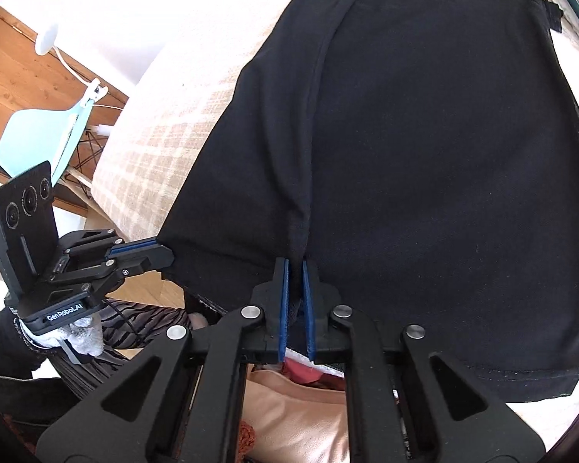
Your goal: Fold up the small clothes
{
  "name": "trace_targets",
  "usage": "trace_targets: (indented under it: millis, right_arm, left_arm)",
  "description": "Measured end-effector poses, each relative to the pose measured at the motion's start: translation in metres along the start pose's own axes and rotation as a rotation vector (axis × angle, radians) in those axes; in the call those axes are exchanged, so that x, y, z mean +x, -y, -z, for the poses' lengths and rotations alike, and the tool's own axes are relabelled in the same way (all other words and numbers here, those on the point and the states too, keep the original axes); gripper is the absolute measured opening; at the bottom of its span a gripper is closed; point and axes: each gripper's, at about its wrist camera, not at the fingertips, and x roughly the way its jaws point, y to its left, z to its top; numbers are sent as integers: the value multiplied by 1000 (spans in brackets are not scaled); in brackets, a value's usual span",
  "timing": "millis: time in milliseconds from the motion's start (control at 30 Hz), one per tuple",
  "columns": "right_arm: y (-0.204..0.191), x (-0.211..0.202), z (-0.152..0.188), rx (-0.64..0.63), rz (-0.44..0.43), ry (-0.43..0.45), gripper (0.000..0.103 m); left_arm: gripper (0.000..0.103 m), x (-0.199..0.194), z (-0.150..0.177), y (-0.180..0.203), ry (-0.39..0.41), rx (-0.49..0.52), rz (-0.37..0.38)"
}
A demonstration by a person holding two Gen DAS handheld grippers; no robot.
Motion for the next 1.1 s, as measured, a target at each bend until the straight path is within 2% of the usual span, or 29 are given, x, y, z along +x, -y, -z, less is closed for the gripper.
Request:
trace_targets:
  millis: [167,233,300,333,400,533,600,800,867,933,1100]
  right_arm:
    - [-13,-6,0,-53,37,10,7]
    - [-16,-8,0,-92,48,2,7]
    - [-21,-12,-2,-115,74,19,8]
    - [-19,-17,-2,-112,64,32,9]
    - [-12,-30,-3,-84,25,65,13]
    - [9,-66,-5,-30,14,180,29]
    - [21,-86,-6,4,21,236,31]
    - [56,-130,-4,82,64,360,33]
    - [73,-149,1,103,82,399,42]
    - [81,-163,5,122,89,431,46]
    - [107,-202,9,142,118,500,47]
  left_arm:
    - [3,-4,-1,4,21,33,-14]
    - [4,-6,-2,3,2,27,-28]
    - [14,-8,-3,1,1,11,-68]
    - [15,-14,0,-1,9,0,-67]
    - [15,-22,0,1,39,6,-81]
    - [15,-38,-2,15,105,60,-102]
    - [19,-37,-8,28,123,111,-112]
    - [19,-16,-22,64,136,172,-34]
    - [19,-7,-24,80,134,210,-25]
    - [19,1,-27,99,129,247,-9]
    - [19,28,-31,144,97,332,32]
